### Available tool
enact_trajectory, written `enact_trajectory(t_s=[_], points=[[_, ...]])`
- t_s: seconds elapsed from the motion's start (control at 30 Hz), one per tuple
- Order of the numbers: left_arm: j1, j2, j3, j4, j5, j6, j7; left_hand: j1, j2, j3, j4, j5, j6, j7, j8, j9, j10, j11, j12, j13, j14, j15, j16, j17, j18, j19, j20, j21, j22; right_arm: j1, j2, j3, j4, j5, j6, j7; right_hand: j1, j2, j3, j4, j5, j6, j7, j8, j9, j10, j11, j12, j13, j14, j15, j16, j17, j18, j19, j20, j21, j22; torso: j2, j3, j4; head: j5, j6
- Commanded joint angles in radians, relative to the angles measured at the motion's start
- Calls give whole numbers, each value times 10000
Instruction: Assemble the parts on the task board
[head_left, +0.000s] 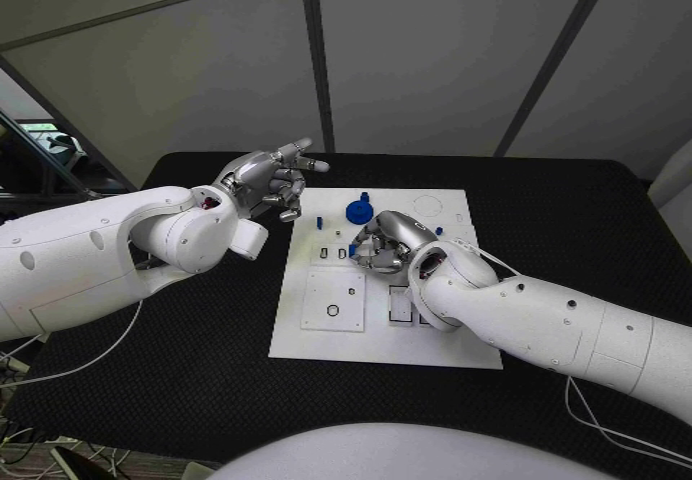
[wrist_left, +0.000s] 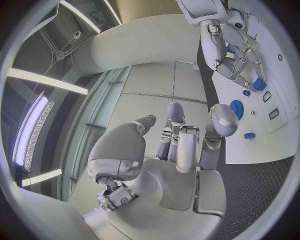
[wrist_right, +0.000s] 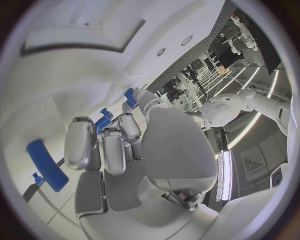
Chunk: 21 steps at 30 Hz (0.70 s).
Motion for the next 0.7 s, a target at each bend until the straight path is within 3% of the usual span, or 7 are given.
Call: enact_trajectory(t_s=[0.03, 0.7], points=[[17, 11, 8, 2, -77, 145, 38, 23, -96, 10, -69, -59, -18, 40, -58, 17, -53, 18, -6, 9, 344, 78, -20, 786, 393, -57, -11, -38, 5, -12, 5, -19, -25, -49, 309, -138, -9, -95, 34, -9, -55, -84, 16, -40, -8, -73, 22, -76, -26, 798, 93, 4, 1457, -158, -22, 56, -39, -16, -1, 2, -1, -5, -3], [17, 17, 8, -8, -77, 180, 12, 30, -85, 18, -76, -61, -16, 39, -57, 20, -15, 18, 36, 80, 364, 77, 12, 839, 380, -22, -10, 22, 39, -12, 31, -19, -28, -100, 391, -178, -163, -223, 68, -6, -178, -425, 158, -183, -45, -318, 146, -228, -185, 748, 200, -109, 1302, -127, -119, 155, -129, -162, -3, 0, 2, -20, -25]])
